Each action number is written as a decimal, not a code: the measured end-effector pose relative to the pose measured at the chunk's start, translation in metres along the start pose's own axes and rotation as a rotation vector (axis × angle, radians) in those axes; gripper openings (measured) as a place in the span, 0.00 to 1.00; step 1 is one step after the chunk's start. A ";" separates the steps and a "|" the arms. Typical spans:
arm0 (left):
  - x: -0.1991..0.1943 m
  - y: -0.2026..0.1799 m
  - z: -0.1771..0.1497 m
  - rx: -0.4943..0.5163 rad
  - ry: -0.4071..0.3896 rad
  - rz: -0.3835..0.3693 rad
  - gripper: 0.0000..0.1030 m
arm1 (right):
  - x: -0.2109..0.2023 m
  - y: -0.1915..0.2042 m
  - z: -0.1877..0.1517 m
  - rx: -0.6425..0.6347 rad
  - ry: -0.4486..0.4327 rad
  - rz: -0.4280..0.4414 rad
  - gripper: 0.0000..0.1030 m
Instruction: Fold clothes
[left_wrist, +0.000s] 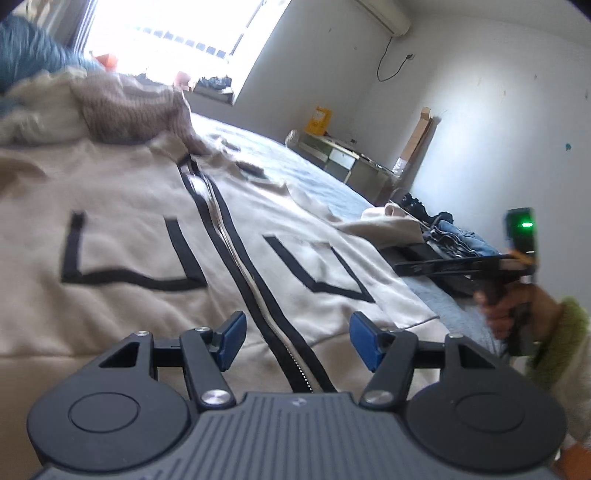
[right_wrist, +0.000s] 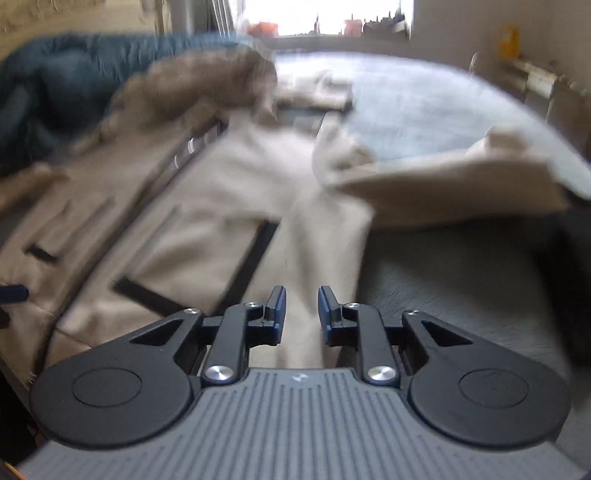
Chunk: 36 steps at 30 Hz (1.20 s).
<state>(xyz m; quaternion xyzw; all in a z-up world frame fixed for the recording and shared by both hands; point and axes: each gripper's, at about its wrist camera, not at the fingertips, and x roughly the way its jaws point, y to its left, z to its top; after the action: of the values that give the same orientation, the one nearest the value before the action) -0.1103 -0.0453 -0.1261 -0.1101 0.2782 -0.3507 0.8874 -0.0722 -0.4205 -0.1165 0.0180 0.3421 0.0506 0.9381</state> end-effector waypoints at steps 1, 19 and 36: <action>-0.004 -0.002 -0.001 0.006 -0.001 0.010 0.62 | -0.013 0.002 -0.001 -0.006 -0.033 0.027 0.18; -0.070 0.000 -0.021 0.042 0.081 0.188 0.64 | -0.082 0.034 -0.081 -0.024 -0.233 0.044 0.20; -0.083 0.027 -0.051 -0.031 0.098 0.107 0.64 | 0.025 0.044 -0.059 0.068 0.009 0.067 0.17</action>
<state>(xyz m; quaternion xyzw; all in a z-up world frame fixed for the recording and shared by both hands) -0.1738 0.0310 -0.1442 -0.0917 0.3321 -0.3031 0.8885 -0.0951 -0.3738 -0.1745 0.0610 0.3471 0.0705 0.9332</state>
